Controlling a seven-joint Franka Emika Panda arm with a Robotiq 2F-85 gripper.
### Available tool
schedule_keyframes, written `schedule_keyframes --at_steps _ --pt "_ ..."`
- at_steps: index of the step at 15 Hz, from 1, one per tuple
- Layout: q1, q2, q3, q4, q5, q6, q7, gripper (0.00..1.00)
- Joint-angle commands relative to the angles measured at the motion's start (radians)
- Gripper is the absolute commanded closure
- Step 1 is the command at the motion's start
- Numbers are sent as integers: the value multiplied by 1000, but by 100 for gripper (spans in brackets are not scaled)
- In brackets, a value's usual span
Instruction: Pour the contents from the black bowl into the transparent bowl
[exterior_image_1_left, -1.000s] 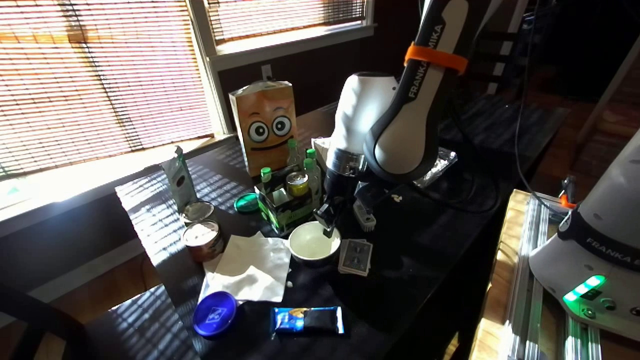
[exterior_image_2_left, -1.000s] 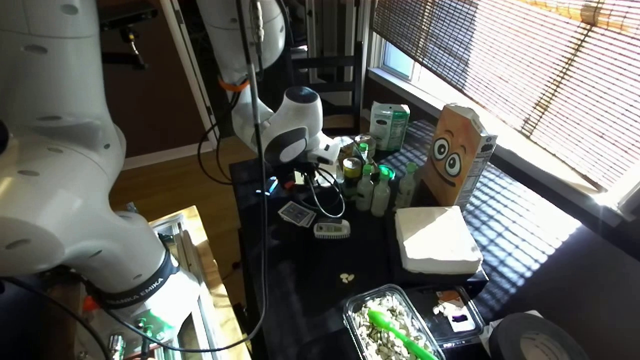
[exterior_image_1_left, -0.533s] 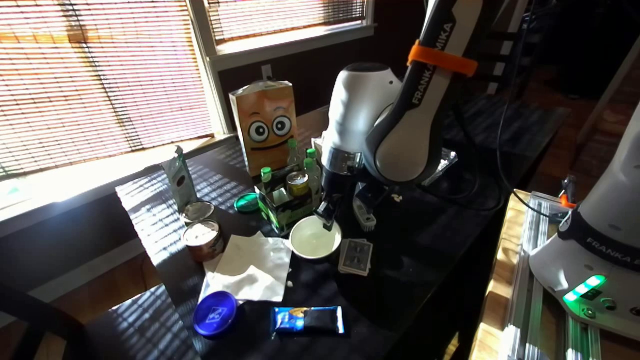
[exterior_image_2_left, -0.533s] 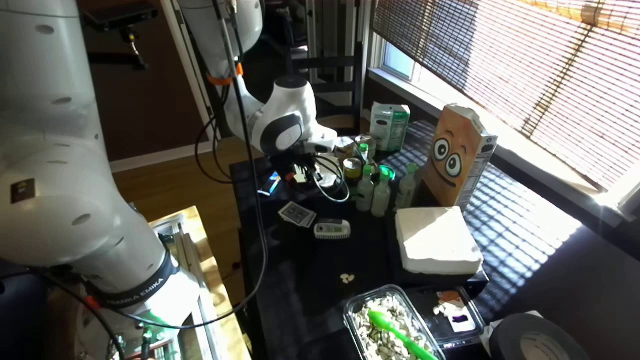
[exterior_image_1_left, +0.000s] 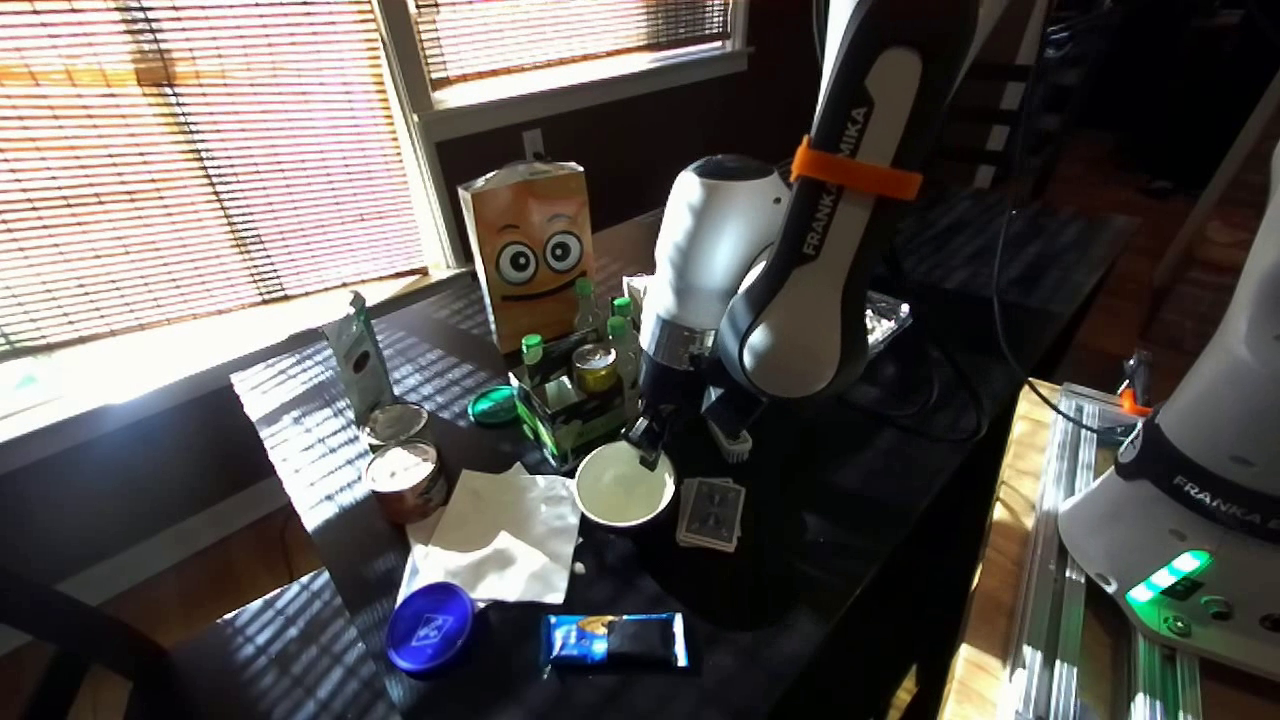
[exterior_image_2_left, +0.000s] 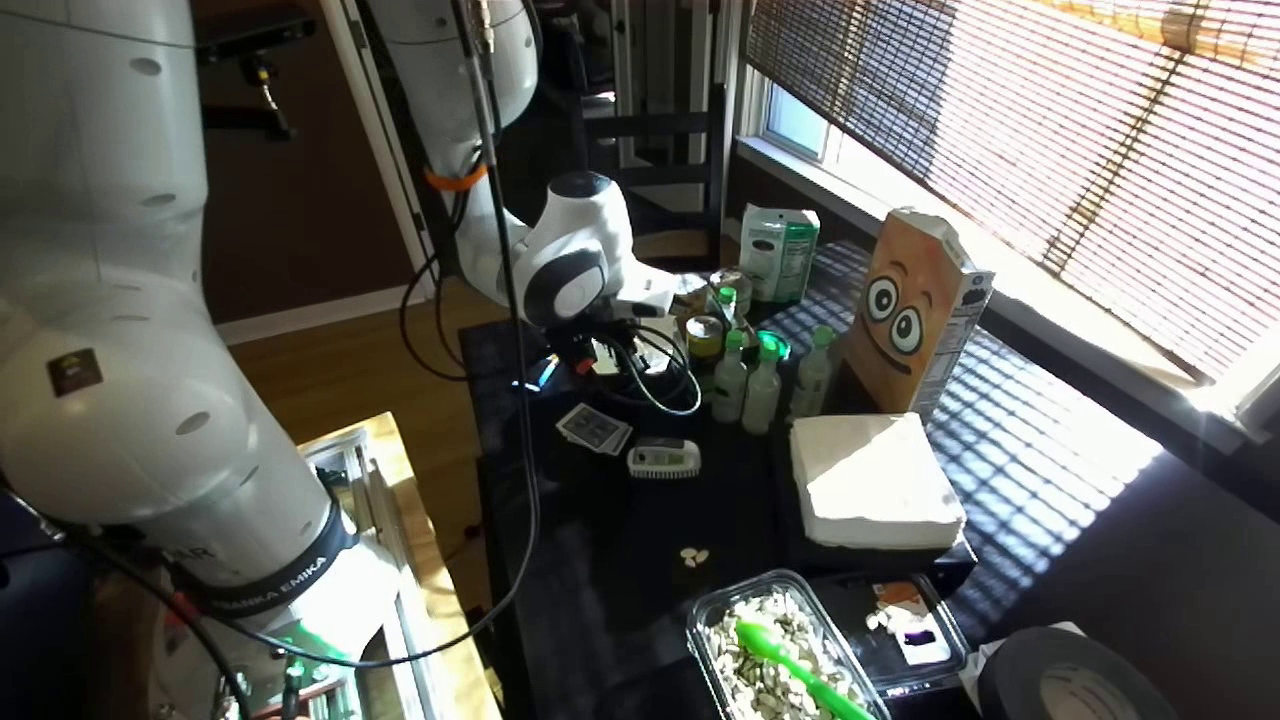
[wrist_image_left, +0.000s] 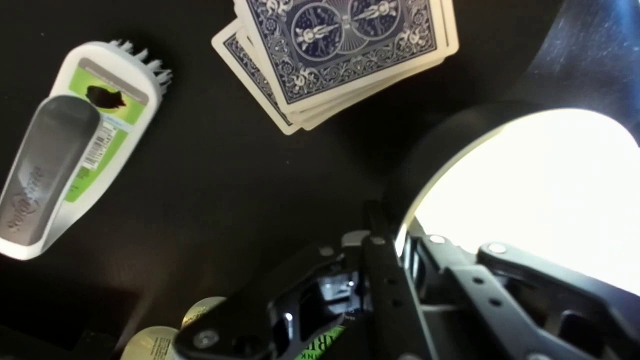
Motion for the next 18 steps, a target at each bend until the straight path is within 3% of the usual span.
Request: schedule_keyframes --at_steps 1,2,3,5,7,10,12,13,15,16,17,18 --pt "-58 69 76 60 58 5 -42 98" --pt "-86 81 106 72 65 -8 -46 98" --pt "-106 90 127 80 73 -13 -47 67" --pt "-142 70 152 68 86 -25 -48 60" --pt "-130 -10 116 13 102 -55 -31 45" --pt "-174 -148 133 -102 116 -77 -46 25" --pt "-254 -229 214 -171 131 -65 -96 11" --pt "-333 -267 307 -206 164 -36 -135 5" --pt "-430 -264 466 -222 259 86 -170 0" --pt "-453 -272 463 -171 240 62 -132 0" --pt "-401 -239 407 -183 197 45 -120 0" --pt "-412 -250 425 -180 200 48 -119 0"
